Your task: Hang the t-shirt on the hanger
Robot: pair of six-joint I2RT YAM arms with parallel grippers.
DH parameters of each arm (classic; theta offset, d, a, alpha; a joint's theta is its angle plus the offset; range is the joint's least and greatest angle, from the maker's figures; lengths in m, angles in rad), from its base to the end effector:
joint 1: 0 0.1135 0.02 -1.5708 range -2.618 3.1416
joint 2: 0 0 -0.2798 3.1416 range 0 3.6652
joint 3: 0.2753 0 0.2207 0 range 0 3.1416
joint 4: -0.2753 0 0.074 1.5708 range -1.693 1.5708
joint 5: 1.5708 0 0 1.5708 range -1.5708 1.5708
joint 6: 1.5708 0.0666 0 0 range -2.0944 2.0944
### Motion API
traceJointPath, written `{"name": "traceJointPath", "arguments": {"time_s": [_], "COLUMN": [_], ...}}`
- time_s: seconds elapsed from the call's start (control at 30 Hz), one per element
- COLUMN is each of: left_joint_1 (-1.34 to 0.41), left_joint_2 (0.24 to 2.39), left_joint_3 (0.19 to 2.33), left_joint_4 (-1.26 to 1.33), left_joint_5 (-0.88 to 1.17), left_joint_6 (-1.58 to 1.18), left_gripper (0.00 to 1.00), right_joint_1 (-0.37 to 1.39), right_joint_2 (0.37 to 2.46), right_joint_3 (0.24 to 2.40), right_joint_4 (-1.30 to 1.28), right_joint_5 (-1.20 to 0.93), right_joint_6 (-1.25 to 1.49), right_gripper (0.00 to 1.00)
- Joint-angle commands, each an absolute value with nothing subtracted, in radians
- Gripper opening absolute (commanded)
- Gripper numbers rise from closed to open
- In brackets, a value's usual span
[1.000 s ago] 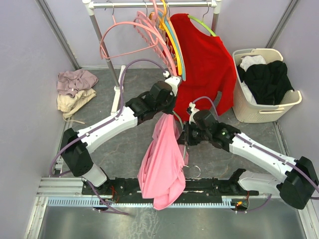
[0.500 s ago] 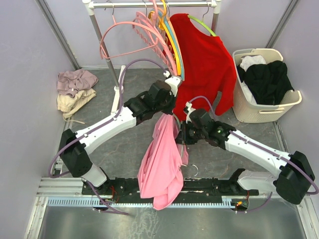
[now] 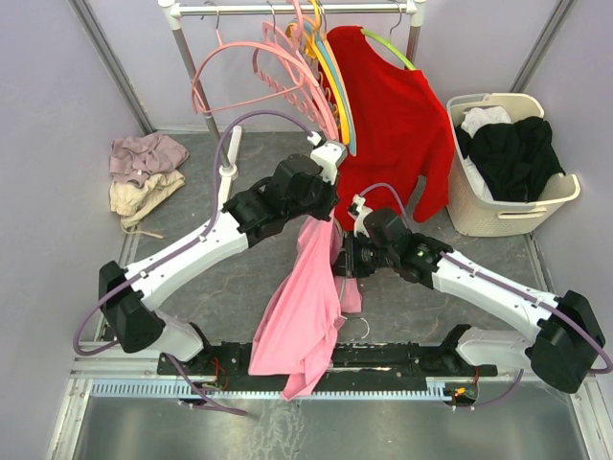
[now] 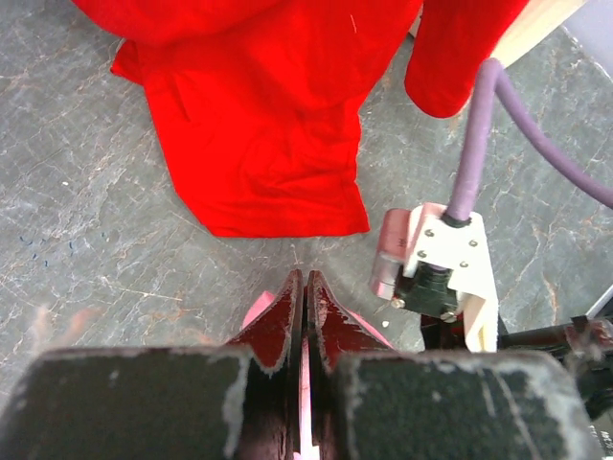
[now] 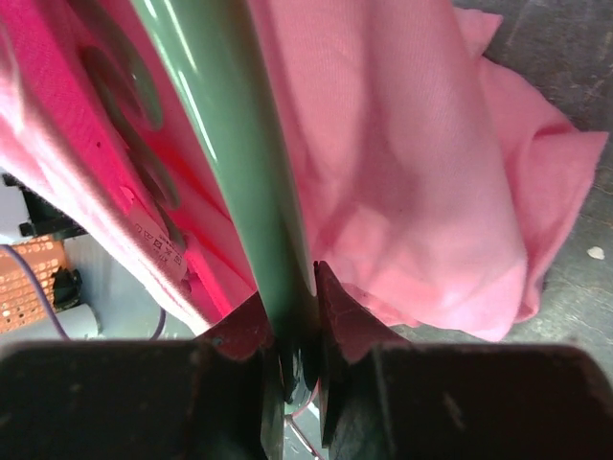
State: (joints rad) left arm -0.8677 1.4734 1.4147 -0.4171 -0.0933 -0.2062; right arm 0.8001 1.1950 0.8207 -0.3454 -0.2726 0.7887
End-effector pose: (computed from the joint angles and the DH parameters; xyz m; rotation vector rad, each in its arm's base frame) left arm 0.2201 -0.2501 0.3751 0.6233 1.9986 -0.5687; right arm 0.1549 0.1853 0.2609 -0.1713 2.5238 1.0590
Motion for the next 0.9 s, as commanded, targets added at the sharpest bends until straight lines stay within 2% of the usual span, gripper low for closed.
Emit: {"name": "traceJointPath", "arguments": {"time_s": [0.0, 0.23, 0.57, 0.87], "left_joint_1": [-0.906, -0.916, -1.0, -1.086], "left_joint_2": [1.408, 1.414, 1.506, 1.464], "left_joint_3": [1.5, 1.566, 1.825, 1.645], "left_joint_4": [-0.253, -0.28, -0.355, -0.304], "left_joint_5": [-0.039, -0.085, -0.089, -0.103], "left_joint_6": [-0.163, -0.114, -0.036, -0.071], "left_gripper": [0.03, 0.03, 0.03, 0.03], "right_joint_1": [0.825, 0.827, 0.827, 0.822], "right_joint_2": [1.194, 1.089, 0.972, 0.872], "right_joint_3": [0.864, 0.87, 0.864, 0.746], "right_joint_4": [-0.259, -0.203, -0.121, -0.09], "right_joint_5": [-0.431, -0.449, -0.345, -0.212], "right_joint_6": [0.82, 0.812, 0.84, 0.9], "right_gripper": [0.01, 0.01, 0.01, 0.01]}}
